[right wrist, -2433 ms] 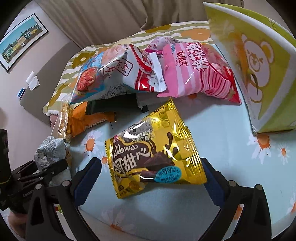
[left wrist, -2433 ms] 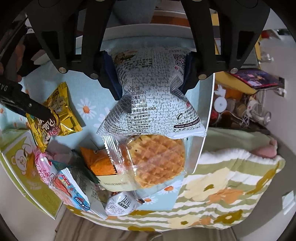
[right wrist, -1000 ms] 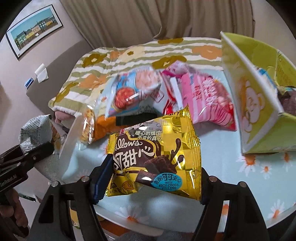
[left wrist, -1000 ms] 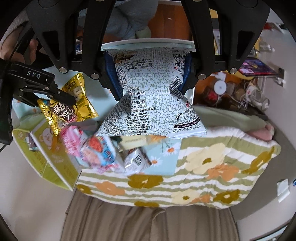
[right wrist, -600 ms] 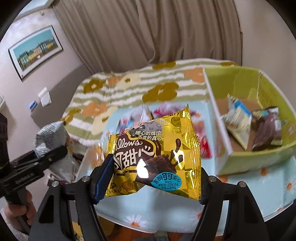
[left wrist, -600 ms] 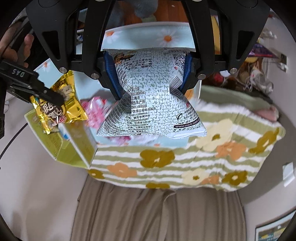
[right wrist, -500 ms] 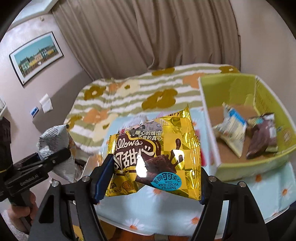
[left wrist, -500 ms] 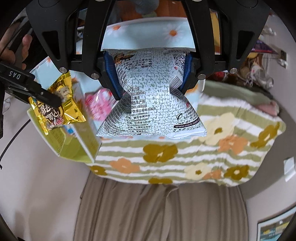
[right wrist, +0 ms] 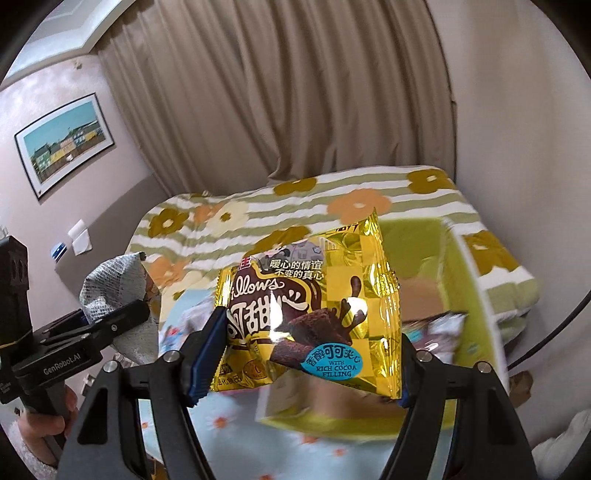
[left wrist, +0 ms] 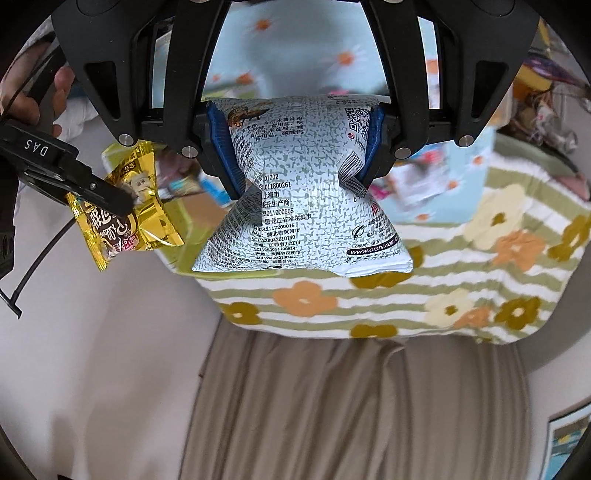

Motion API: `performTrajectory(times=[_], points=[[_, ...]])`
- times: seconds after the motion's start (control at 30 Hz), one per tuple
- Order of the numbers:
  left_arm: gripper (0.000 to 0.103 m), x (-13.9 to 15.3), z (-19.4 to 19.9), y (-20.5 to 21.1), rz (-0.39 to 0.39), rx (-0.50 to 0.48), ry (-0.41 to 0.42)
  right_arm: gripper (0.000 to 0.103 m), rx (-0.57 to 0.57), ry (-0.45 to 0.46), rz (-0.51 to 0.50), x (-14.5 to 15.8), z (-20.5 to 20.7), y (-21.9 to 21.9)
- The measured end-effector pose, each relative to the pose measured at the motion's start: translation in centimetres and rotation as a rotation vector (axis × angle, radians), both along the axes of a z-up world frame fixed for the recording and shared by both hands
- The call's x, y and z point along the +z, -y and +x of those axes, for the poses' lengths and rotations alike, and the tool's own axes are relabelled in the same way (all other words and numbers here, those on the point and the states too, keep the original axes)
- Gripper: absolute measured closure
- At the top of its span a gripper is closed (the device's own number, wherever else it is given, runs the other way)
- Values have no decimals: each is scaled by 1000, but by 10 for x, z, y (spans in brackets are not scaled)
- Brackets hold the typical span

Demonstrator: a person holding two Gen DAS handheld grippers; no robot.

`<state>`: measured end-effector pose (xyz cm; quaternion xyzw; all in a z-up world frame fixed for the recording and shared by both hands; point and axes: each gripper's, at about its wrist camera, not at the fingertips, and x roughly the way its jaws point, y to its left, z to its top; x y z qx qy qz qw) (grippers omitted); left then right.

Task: Organize snacks
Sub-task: 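Carry both packets over the cardboard box and open both tools to drop them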

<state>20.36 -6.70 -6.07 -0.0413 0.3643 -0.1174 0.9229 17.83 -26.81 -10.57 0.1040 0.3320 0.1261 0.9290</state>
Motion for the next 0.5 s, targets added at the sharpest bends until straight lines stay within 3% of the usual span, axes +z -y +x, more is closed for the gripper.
performTrajectory(times=[0.23,0.5], points=[[49,-10,49,78,-8,-51,-43,34,-45,-33,-21,-5,32,58],[49,-34,106,123,17,-107,-137,34,-80,-86,-47,-25,64,86]])
